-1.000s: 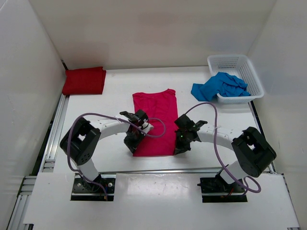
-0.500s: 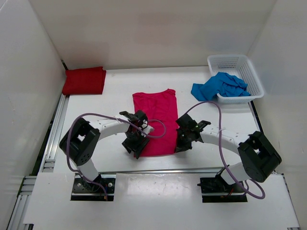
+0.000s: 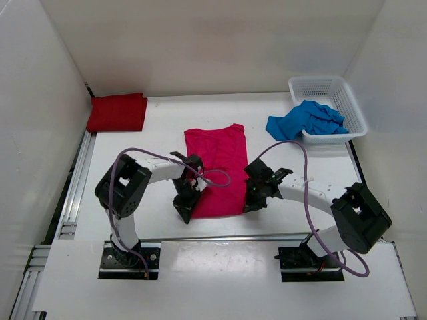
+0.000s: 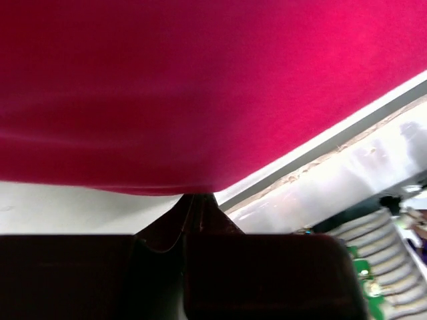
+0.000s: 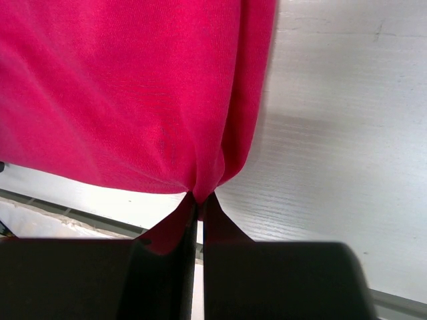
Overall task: Fold and stack the t-shirts
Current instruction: Grab one side of the 2/3 rectangular tshirt with both arms
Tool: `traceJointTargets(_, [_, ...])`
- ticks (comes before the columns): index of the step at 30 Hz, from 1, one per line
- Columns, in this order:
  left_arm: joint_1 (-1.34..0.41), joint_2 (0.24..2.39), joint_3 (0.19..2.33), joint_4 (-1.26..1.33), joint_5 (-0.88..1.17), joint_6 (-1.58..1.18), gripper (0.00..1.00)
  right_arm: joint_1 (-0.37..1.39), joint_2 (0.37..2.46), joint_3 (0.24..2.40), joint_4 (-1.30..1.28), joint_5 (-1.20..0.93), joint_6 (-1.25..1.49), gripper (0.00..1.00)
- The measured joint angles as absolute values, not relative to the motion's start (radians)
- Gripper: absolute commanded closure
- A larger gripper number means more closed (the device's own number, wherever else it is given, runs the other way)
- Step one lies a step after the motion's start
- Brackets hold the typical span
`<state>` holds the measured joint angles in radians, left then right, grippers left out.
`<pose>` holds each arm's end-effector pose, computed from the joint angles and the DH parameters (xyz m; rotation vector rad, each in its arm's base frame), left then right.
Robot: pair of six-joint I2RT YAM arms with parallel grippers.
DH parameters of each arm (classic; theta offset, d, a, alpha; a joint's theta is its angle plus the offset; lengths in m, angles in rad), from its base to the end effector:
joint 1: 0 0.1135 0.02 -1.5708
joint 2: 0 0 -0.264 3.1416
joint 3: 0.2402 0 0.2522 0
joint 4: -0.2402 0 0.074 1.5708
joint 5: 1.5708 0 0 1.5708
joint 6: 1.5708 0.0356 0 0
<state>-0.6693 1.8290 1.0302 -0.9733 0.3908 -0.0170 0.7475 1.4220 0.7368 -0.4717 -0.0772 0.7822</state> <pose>0.2111 -0.1843 0.1303 -0.8417 -2.6625 0.4255 0.1833 0.1737 0.1658 0.0264 2.8544 0.4945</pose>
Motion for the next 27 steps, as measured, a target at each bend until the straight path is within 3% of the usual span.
traceJointTargets(5, [-0.619,1.828,1.030,-0.970,0.404,-0.019,0.90,0.748,1.422,0.737,-0.471,-0.077,0.782,1.00])
traceJointTargets(8, [-0.611,1.803,1.030,-0.958,0.382,-0.015,0.51,0.748,1.422,0.737,-0.471,-0.077,0.781,1.00])
traceJointTargets(10, [-0.611,1.771,1.028,-0.951,0.365,-0.015,0.33,0.748,1.422,0.737,-0.471,-0.077,0.778,1.00])
traceJointTargets(11, [-0.611,1.756,1.028,-0.946,0.356,-0.010,0.32,0.748,1.422,0.737,-0.471,-0.077,0.778,1.00])
traceJointTargets(14, [-0.611,1.737,1.028,-0.934,0.347,-0.009,0.32,0.748,1.422,0.737,-0.471,-0.077,0.778,1.00])
traceJointTargets(17, [-0.611,1.751,1.032,-0.931,0.344,-0.009,0.38,0.748,1.422,0.737,-0.471,-0.077,0.778,1.00])
traceJointTargets(25, [-0.609,1.842,1.078,-0.956,0.376,-0.014,0.89,0.748,1.422,0.737,-0.471,-0.066,0.778,1.00])
traceJointTargets(27, [-0.609,1.857,1.082,-0.964,0.395,-0.015,0.89,0.748,1.422,0.737,-0.471,-0.062,0.778,1.00])
